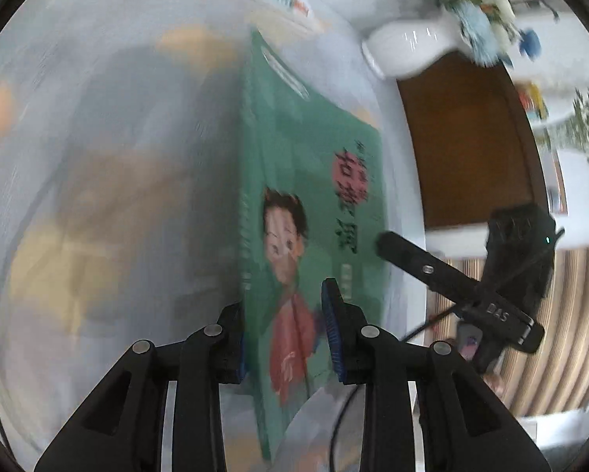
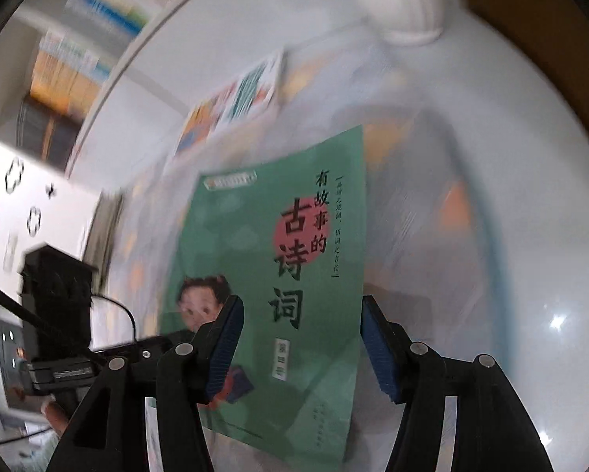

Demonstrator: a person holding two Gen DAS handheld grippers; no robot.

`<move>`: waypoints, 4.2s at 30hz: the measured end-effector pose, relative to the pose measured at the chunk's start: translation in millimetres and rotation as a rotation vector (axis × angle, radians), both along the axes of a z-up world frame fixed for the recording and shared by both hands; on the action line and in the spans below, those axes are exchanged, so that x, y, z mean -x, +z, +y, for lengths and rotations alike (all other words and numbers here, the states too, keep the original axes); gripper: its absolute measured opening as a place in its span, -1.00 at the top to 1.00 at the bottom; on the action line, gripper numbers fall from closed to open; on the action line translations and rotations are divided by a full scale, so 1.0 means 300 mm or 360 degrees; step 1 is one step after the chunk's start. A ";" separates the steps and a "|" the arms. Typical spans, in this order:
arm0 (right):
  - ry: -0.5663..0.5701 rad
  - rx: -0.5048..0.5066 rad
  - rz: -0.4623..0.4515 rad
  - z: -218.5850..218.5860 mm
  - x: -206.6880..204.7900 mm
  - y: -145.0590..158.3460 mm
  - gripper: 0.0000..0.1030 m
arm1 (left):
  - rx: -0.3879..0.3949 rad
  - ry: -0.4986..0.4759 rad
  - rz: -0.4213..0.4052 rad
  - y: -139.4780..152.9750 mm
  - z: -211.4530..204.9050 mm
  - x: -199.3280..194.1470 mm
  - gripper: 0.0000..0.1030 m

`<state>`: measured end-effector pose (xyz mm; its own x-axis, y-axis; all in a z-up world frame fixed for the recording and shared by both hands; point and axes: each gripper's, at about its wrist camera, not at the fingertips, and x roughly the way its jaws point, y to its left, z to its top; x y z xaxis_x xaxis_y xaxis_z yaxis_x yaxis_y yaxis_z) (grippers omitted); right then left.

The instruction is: Organize books

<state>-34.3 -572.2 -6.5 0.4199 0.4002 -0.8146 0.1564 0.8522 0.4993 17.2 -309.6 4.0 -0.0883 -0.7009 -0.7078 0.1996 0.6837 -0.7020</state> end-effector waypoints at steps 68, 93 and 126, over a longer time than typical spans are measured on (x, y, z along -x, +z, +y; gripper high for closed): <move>0.0401 0.0163 -0.0235 0.605 0.340 0.216 0.20 | 0.0329 0.0335 0.0011 0.140 0.544 0.316 0.79; 0.0659 0.0148 -0.0636 1.529 -0.354 0.544 0.17 | 0.0240 0.0654 -0.0578 0.448 1.383 -0.184 0.69; 0.0708 0.0212 -0.0226 1.697 -0.699 0.192 -0.13 | -0.0005 0.0901 -0.0413 0.173 1.641 -0.247 0.71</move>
<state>175.3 -63.1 51.2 0.3425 0.4623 -0.8179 -0.2991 0.8789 0.3715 91.3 182.6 56.0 0.4714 -0.5865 -0.6587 -0.0308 0.7354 -0.6769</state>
